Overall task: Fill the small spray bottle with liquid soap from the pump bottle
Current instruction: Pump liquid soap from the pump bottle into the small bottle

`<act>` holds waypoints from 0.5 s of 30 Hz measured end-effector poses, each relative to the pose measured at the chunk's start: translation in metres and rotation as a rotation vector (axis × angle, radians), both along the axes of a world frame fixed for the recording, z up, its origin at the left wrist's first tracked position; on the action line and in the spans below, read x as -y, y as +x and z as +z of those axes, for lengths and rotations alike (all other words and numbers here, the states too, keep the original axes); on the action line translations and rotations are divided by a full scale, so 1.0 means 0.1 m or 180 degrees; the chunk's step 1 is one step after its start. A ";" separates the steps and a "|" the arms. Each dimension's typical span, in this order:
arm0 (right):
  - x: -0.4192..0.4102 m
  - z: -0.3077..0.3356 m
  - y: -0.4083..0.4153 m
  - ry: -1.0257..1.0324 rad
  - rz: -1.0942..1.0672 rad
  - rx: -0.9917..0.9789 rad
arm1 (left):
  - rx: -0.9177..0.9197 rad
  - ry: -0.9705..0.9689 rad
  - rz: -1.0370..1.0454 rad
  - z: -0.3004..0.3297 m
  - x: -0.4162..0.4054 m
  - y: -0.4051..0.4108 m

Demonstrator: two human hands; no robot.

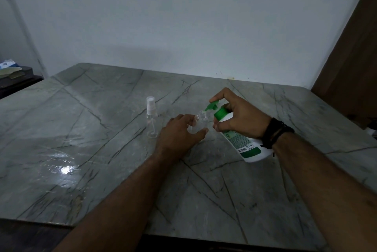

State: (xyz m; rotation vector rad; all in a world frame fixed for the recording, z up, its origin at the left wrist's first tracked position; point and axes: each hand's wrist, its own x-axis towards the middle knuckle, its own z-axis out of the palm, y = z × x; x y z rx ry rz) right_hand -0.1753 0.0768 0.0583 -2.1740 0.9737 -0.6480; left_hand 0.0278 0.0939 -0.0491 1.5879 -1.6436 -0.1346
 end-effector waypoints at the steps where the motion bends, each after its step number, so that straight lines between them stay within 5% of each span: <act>1: -0.01 0.00 0.00 0.0001 0.0002 0.0020 | -0.0006 0.0001 -0.0005 0.00 0.00 0.00; 15: -0.01 -0.01 0.06 -0.0032 0.0011 -0.0012 | 0.0036 0.0084 -0.0011 0.03 -0.02 0.00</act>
